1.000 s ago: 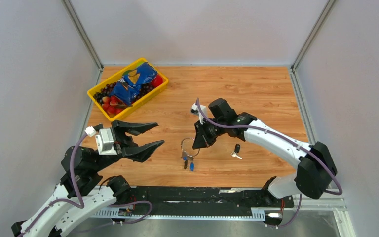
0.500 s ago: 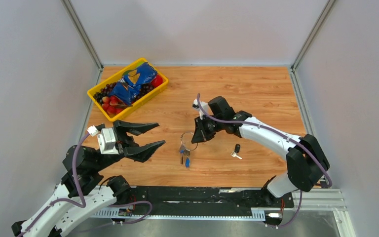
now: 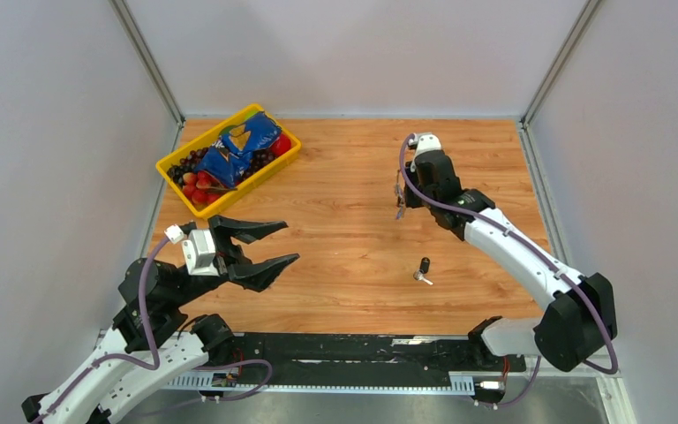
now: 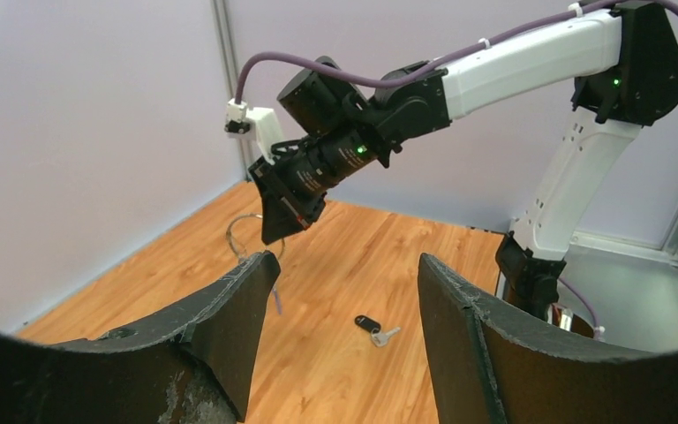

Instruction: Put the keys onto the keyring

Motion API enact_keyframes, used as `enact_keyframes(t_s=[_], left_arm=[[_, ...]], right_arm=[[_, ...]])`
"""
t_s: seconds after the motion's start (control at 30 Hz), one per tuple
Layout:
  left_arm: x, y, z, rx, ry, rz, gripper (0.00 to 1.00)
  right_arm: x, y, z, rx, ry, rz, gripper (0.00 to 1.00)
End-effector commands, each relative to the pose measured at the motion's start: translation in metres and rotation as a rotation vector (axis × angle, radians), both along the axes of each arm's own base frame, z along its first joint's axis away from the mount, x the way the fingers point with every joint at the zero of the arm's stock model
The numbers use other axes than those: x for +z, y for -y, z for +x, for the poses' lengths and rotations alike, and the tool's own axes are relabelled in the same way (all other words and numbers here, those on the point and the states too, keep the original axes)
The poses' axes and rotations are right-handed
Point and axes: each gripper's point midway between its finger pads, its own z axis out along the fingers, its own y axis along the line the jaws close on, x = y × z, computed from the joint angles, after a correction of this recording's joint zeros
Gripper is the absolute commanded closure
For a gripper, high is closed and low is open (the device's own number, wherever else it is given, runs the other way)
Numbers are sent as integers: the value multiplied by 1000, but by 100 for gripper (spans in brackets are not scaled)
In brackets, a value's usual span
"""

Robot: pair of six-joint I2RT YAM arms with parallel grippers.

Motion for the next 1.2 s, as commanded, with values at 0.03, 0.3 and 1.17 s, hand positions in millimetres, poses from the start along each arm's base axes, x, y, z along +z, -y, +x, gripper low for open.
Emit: enact_keyframes(t_s=[0.03,0.3,1.17], left_arm=[[-6,0,4,19,14,16,30],[-13,-1,8,38,-9,26,29],[-18,-8,7,62,-15,38,27]], right_arm=[[-10,26,13,-117,85,-173,100],[-94,-12,-9,-32,-63,-320,100],[-22,-18,6,-133,169,-433,100]])
